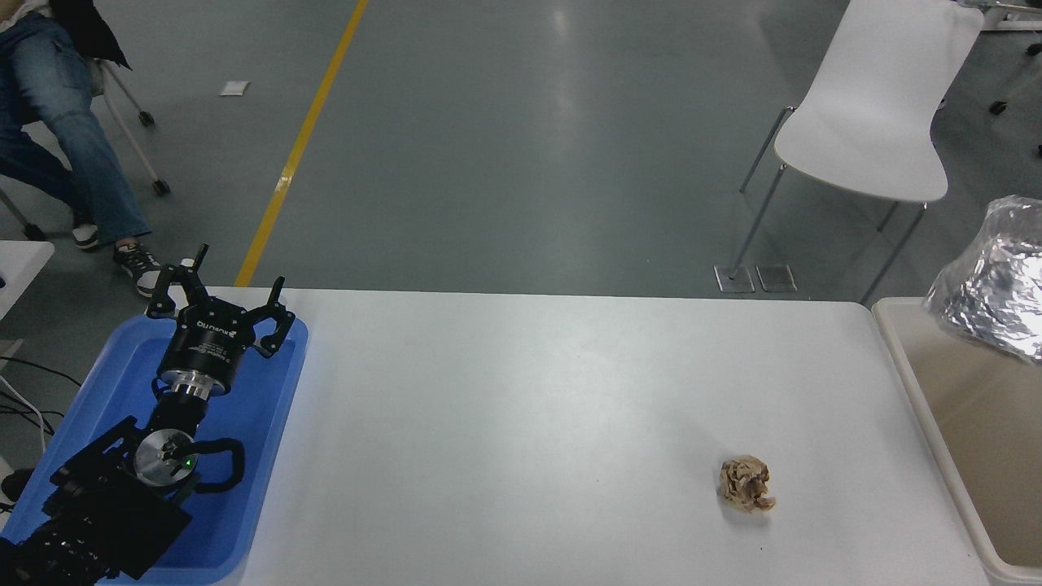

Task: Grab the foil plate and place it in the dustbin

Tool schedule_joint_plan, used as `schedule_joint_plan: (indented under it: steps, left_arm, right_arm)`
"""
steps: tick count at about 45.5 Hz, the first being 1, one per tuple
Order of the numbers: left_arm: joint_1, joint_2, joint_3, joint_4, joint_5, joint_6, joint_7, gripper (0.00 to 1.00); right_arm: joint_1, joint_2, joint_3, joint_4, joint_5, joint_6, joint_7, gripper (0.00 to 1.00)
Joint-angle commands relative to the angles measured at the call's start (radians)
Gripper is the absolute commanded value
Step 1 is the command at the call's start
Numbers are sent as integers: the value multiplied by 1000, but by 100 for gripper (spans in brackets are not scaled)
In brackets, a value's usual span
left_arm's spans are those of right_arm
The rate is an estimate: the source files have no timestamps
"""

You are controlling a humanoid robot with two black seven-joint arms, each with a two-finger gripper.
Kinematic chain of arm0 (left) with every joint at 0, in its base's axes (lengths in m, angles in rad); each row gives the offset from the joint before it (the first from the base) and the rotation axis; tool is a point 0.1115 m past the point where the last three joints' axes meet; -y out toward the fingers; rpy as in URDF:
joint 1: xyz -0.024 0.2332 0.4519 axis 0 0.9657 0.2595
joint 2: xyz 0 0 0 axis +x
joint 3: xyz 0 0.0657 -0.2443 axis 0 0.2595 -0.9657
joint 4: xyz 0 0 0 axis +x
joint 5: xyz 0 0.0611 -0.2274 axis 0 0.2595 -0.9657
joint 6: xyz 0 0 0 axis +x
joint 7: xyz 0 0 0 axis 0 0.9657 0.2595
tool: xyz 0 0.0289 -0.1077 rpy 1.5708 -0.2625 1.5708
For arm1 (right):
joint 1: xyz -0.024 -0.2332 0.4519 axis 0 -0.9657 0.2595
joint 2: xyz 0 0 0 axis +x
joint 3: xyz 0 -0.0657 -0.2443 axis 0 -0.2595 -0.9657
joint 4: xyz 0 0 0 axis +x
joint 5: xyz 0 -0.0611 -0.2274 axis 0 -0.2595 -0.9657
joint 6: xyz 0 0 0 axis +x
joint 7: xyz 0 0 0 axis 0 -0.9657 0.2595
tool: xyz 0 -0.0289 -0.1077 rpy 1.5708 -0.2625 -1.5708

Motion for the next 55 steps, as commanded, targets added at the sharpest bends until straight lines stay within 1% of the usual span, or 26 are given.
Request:
schedule_joint_plan:
  steps: [1, 3, 9, 13, 22, 31, 32, 35, 36, 37, 40, 50, 55]
  left_arm:
    - [0, 0, 0, 0, 0, -1, 0, 100]
    - [0, 0, 0, -1, 0, 1, -1, 100]
    - [0, 1, 0, -1, 0, -1, 0, 100]
    - [0, 0, 0, 0, 0, -1, 0, 100]
    - [0, 0, 0, -1, 0, 1, -1, 100]
    - [0, 0, 0, 0, 0, -1, -1, 100]
    - [0, 1, 0, -1, 0, 1, 0, 100]
    - [0, 0, 0, -1, 0, -1, -1, 100]
    - [0, 0, 0, 0, 0, 1, -1, 100]
    - [0, 0, 0, 0, 0, 1, 0, 100]
    - [0, 0, 0, 0, 0, -1, -1, 100]
    - [0, 0, 0, -1, 0, 1, 0, 100]
    - [0, 0, 0, 0, 0, -1, 0, 100]
  right_arm:
    - [-222, 97, 98, -168, 57, -129, -54, 0]
    - [-248, 105, 129, -177, 57, -138, -66, 0]
    - [-319, 131, 186, -202, 57, -166, -80, 0]
    - [-349, 137, 204, -203, 58, -180, -97, 0]
    - [-403, 142, 267, -205, 58, -190, -101, 0]
    - [-422, 139, 275, -218, 61, -200, -101, 0]
    - [-422, 139, 275, -218, 61, -200, -101, 3]
    - [-429, 137, 275, -217, 63, -200, -100, 28]
    - [-432, 136, 275, -217, 61, -200, -100, 37]
    - [-438, 136, 273, -217, 61, -200, -100, 50]
    - [-446, 136, 267, -215, 58, -203, -98, 99]
    - [-391, 129, 264, -171, 57, -189, -100, 100]
    - [-284, 91, 261, -107, 55, -186, -100, 100]
